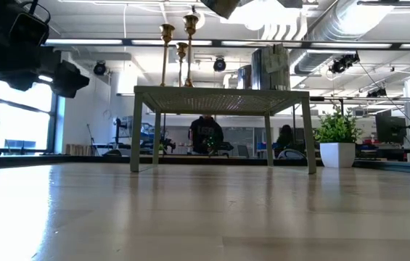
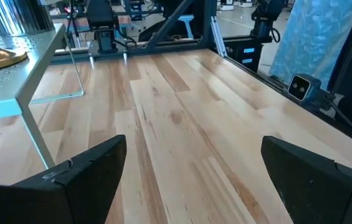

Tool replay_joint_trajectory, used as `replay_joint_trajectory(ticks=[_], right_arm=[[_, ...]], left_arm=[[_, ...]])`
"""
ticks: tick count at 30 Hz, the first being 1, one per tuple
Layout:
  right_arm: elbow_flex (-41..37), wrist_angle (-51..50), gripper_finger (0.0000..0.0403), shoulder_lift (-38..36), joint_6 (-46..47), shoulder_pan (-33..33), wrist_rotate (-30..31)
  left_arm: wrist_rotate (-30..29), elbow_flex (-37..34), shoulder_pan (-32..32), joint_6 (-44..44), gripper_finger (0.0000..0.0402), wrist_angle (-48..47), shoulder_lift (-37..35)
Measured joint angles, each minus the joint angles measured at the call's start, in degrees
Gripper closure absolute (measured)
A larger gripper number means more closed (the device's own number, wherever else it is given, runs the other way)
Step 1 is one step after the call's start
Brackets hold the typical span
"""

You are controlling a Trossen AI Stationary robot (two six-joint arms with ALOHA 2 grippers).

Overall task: Pick & Place candle stick holders
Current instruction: Put the silver scented candle on the shelf

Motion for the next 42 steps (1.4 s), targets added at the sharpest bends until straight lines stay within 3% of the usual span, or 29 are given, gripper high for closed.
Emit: replay_joint_trajectory(ticks=[16, 42], right_arm=[[0.0, 2.2, 0.0054, 0.5, 0.0, -10.4, -12.3], [-0.1, -1.4, 0.0054, 6.3, 1.4, -12.8, -17.6]], left_arm=[[0.3, 0.0, 0.0, 0.0, 0.0035, -2.0, 0.0], [0.3, 0.0, 0.0, 0.1, 0.0035, -2.0, 0.1]])
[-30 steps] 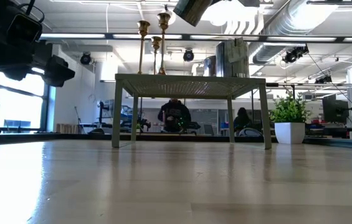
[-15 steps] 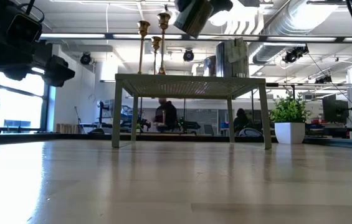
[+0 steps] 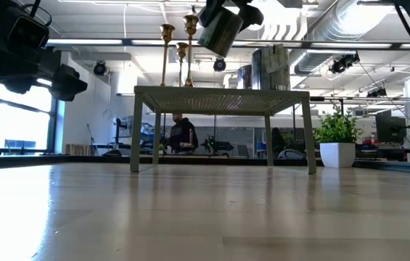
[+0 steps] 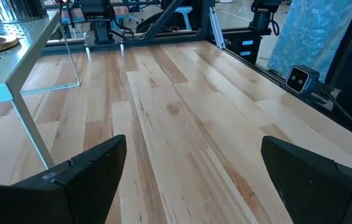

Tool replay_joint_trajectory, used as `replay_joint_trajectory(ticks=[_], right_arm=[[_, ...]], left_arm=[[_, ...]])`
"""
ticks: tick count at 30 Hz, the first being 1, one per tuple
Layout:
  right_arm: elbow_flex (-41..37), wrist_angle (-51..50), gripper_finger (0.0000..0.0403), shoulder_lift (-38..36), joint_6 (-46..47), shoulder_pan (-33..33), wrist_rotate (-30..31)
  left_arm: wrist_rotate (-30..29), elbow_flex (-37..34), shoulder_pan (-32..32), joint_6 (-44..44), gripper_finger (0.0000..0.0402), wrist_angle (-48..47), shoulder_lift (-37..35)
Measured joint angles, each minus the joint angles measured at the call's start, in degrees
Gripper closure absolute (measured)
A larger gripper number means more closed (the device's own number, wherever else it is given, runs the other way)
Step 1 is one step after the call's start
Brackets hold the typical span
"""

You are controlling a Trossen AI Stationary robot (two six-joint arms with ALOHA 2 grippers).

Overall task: Pick & Place candle stick holders
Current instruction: Put the silver scented candle on the shelf

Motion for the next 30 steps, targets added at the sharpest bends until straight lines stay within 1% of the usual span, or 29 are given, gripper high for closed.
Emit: replay_joint_trajectory(ticks=[10, 20, 30], right_arm=[[0.0, -1.3, 0.0054, 2.5, 0.1, 0.0, -0.5], [0.0, -1.3, 0.0054, 4.4, 0.2, -1.2, -3.6], [0.0, -1.8, 0.0054, 5.8, 1.5, -2.9, -5.4]], left_arm=[[0.0, 0.0, 0.0, 0.0, 0.0035, 0.0, 0.0], [0.2, 0.0, 0.0, -0.2, 0.0035, 0.0, 0.0], [0.2, 0.0, 0.0, -0.2, 0.0035, 0.0, 0.0]])
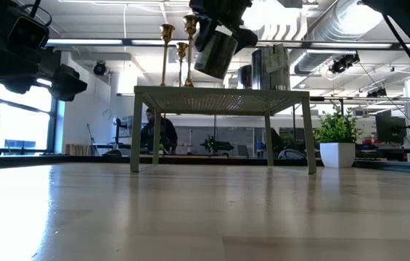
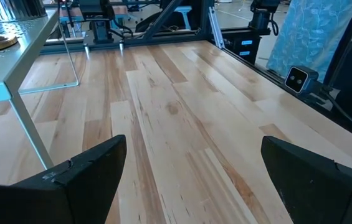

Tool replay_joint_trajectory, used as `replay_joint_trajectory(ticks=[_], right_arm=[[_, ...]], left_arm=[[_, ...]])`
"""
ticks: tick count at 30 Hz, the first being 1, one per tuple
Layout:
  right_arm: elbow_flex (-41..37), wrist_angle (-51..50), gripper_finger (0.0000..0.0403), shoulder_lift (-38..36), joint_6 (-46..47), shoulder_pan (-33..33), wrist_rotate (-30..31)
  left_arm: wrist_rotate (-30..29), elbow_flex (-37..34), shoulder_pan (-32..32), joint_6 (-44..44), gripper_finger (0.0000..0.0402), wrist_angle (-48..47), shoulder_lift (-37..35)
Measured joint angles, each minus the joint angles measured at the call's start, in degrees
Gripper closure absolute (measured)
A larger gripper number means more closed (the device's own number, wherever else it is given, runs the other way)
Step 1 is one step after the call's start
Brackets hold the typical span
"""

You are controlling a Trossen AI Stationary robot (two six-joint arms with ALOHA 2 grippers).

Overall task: Pick & Place candle stick holders
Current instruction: Put the silver scented candle on the shelf

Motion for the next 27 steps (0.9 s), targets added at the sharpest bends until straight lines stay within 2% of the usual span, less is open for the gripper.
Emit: replay_joint_trajectory(ticks=[10, 27], right_arm=[[0.0, 0.0, 0.0054, 1.3, 1.3, -1.6, -3.1], [0.0, 0.9, 0.0054, 1.9, 1.8, -3.3, -3.6]], left_arm=[[0.2, 0.0, 0.0, 0.0, 0.0035, 0.0, 0.0], [0.2, 0.0, 0.0, 0.0, 0.0035, 0.1, 2.3]])
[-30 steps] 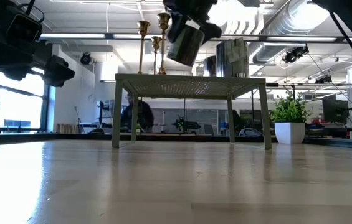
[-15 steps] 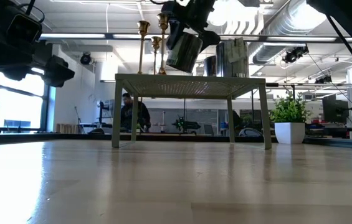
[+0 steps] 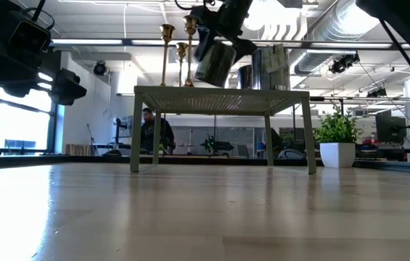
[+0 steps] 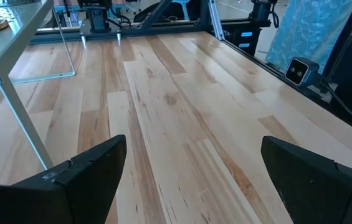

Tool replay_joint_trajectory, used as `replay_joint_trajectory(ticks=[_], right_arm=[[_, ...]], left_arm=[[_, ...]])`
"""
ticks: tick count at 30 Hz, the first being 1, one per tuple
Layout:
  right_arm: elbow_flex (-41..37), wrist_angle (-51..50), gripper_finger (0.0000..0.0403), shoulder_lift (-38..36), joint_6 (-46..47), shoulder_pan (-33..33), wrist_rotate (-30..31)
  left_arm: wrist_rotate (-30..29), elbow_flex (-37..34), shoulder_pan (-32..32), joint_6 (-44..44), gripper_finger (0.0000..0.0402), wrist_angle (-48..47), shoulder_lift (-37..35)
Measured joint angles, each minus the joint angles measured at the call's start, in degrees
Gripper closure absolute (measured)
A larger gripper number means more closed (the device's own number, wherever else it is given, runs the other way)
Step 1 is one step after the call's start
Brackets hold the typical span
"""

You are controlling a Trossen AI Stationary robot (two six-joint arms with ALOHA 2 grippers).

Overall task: Pick & Place candle stick holders
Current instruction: Put the silver scented candle on the shelf

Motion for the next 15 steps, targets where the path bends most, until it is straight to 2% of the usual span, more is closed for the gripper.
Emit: replay_joint_trajectory(ticks=[15], right_arm=[[0.0, -2.7, 0.0054, 1.9, 0.8, -0.6, -0.5]], left_arm=[[0.1, 0.0, 0.0, 0.0, 0.0035, 0.0, 0.0]])
